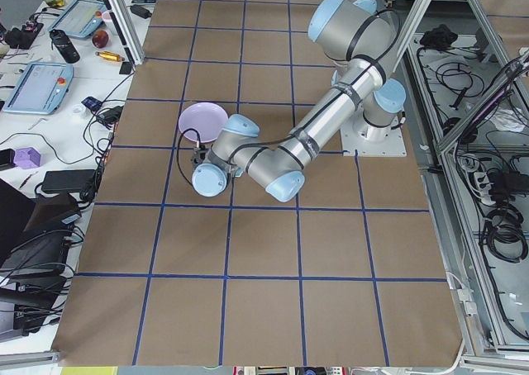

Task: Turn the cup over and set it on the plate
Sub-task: 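Lift the mug with the left gripper and carry it toward the plate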

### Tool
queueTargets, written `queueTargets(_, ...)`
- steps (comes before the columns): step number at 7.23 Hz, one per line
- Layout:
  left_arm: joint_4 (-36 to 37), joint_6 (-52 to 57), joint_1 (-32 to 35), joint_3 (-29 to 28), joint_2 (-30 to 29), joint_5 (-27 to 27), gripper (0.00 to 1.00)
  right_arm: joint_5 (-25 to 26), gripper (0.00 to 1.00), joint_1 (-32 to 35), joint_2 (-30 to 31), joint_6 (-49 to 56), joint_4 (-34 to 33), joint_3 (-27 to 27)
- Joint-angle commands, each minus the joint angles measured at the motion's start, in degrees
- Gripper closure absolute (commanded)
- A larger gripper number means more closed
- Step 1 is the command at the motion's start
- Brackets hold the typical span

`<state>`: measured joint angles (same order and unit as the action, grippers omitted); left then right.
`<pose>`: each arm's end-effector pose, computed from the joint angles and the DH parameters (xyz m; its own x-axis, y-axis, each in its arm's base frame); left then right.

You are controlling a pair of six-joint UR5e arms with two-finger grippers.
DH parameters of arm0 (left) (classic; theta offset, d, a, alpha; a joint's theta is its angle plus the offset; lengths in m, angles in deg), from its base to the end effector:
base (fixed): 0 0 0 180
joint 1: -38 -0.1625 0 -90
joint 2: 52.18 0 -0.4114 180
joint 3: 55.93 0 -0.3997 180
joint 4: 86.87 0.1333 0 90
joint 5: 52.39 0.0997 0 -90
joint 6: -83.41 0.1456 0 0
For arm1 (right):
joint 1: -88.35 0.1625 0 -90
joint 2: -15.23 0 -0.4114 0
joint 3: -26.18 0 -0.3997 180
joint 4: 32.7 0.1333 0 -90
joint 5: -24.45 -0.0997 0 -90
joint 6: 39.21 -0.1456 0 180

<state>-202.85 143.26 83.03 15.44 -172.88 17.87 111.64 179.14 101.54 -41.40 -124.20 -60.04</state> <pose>0.2914 -0.5499 0.2633 -0.7418 0.0737 0.6666 0.1691 0.9824 0.0796 0.1477 -0.5279 0.4311 -0.9985 0.0231 -0.0500 0.0244 0.9994 -0.0259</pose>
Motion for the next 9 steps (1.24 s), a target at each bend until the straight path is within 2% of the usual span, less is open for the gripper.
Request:
queueTargets(1, 0.05, -9.09, 7.49, 0.0, 5.19, 6.1, 1.0, 0.0, 0.0, 0.0, 0.0, -0.01, 0.0, 0.0)
queueTargets(2, 0.75, -11.48, 11.18, 0.0, 7.04, 7.43, 1.0, 0.0, 0.0, 0.0, 0.0, 0.08, 0.0, 0.0)
queueTargets(3, 2.76, -15.68, 15.65, 0.35, 8.53, 10.92, 1.0, 0.0, 0.0, 0.0, 0.0, -0.01, 0.0, 0.0)
queueTargets(4, 5.91, -18.94, 19.87, 1.13, 9.42, 11.48, 1.0, -0.09, 0.0, 0.0, 0.0, -0.01, 0.0, 0.0)
queueTargets(6, 14.0, -25.44, 25.25, 4.03, 10.22, 15.68, 1.0, 0.0, 0.0, 0.0, 0.0, -0.01, 0.0, 0.0)
queueTargets(7, 19.77, -25.91, 29.19, 5.44, 10.31, 17.44, 1.0, 0.0, 0.0, 0.0, 0.0, -0.01, 0.0, 0.0)
queueTargets(8, 25.22, -25.92, 33.32, 6.75, 9.09, 21.46, 1.0, 0.0, 0.0, 0.0, 0.0, -0.01, 0.0, 0.0)
queueTargets(9, 31.46, -26.01, 35.89, 9.2, 8.64, 21.76, 1.0, 0.0, 0.0, 0.0, 0.0, -0.01, 0.0, 0.0)
